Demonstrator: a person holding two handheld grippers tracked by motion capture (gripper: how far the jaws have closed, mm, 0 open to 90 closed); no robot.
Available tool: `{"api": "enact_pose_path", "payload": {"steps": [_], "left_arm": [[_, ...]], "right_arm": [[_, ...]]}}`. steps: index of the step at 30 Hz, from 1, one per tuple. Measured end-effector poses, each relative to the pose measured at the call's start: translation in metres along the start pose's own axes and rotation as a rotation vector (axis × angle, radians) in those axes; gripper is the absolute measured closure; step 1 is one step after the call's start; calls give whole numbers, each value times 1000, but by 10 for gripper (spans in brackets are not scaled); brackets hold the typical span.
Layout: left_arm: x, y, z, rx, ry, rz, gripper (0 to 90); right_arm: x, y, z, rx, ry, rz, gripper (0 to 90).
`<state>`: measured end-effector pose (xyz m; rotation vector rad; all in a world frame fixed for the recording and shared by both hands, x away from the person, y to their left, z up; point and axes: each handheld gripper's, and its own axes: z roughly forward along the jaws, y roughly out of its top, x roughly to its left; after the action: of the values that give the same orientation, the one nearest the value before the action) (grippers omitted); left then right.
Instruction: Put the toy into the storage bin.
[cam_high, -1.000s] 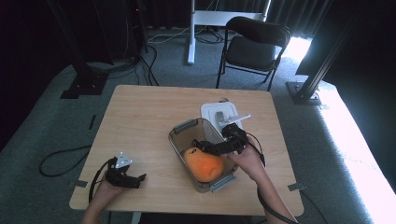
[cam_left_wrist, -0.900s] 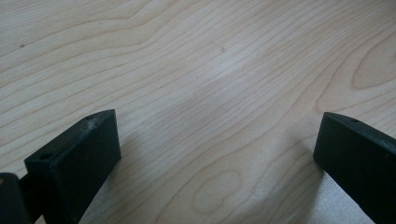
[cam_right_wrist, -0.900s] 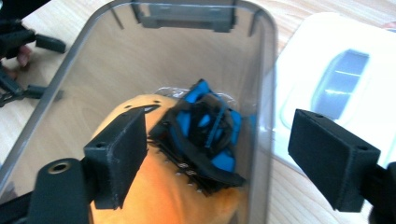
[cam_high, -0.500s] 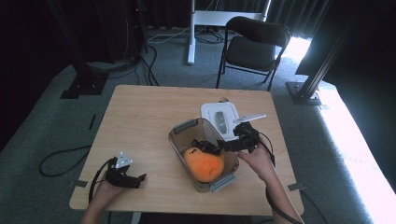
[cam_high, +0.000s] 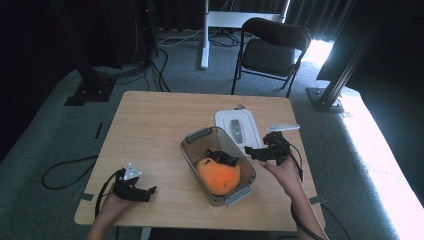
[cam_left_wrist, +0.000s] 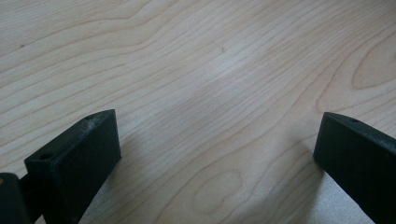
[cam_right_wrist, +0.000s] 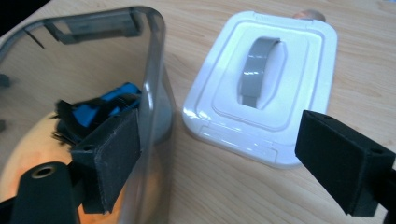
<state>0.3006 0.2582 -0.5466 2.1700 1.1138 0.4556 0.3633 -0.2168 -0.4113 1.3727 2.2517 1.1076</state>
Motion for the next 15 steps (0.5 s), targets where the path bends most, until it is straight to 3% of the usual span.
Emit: {"api": "enact_pose_path", "payload": {"steps": [1,3,15], "left_arm": [[0,0,0,-1,0,-1,9],[0,0,0,0,0,2,10],[0,0,0,1,0,1,9]], "right_arm": [[-1,-1,1,5,3,-3,132],[-5,-5,4,11,-37,0,134],[-32,-29,33,90,-82,64,133]]}}
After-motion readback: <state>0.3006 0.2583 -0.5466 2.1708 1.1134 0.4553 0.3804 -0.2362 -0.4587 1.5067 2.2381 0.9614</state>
